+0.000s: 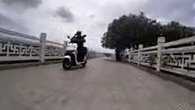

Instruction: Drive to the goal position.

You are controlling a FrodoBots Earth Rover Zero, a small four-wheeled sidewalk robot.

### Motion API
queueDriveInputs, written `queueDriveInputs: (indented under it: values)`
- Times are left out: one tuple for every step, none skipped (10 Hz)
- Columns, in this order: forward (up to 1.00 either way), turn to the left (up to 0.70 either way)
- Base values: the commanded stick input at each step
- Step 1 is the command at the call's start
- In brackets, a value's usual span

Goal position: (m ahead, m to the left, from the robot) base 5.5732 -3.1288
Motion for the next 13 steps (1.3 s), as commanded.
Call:
queueDriveInputs:
  values:
    - [0.70, 0.00]
    - [0.70, 0.00]
    - [0.70, 0.00]
    - [0.70, 0.00]
    - [0.70, 0.00]
    - [0.70, 0.00]
    - [0.70, 0.00]
    - [0.70, 0.00]
    - [0.70, 0.00]
    - [0.70, 0.00]
    - [0.70, 0.00]
    - [0.70, 0.00]
    - [0.70, 0.00]
